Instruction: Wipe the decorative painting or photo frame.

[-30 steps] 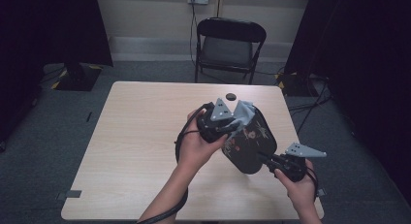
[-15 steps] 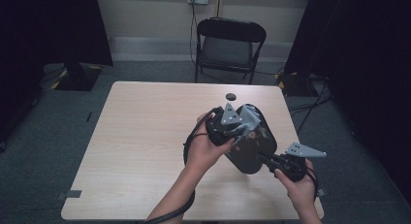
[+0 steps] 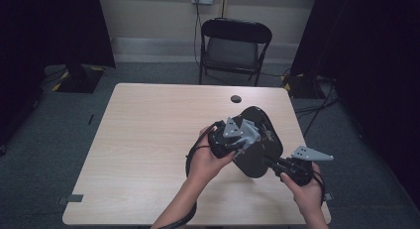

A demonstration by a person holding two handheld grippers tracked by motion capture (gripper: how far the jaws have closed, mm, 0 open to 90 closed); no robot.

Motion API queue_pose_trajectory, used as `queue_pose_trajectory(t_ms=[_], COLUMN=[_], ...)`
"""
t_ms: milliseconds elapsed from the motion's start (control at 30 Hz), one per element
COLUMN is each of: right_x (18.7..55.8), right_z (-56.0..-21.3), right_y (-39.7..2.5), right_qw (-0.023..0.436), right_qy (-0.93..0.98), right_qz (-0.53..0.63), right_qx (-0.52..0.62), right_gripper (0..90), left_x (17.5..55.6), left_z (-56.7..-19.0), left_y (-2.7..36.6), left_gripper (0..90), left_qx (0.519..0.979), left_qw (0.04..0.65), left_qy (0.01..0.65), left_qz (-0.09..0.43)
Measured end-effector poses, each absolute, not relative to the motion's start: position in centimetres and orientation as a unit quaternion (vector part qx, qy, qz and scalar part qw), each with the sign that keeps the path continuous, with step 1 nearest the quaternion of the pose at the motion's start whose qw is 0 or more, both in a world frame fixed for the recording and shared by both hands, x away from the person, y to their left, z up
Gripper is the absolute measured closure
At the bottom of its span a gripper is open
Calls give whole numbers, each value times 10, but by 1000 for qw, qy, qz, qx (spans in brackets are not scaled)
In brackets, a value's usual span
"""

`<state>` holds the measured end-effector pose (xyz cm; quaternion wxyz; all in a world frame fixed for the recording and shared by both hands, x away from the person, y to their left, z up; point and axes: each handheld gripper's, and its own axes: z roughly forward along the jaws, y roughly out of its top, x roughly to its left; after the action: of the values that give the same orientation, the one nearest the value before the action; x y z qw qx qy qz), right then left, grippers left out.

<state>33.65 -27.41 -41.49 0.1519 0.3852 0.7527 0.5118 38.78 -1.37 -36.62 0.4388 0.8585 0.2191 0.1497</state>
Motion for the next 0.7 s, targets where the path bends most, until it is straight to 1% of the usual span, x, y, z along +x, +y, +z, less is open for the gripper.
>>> queue_pose_trajectory(t_ms=[700], right_x=[336], right_z=[-415], right_y=[-273], right_qw=[154], right_qy=[753], right_qz=[511], right_qx=[384], right_gripper=[787], left_x=[382], left_z=[-430], left_y=[-12], left_gripper=[775], left_qx=[876], left_qw=[403], left_qy=[240], left_qz=[108])
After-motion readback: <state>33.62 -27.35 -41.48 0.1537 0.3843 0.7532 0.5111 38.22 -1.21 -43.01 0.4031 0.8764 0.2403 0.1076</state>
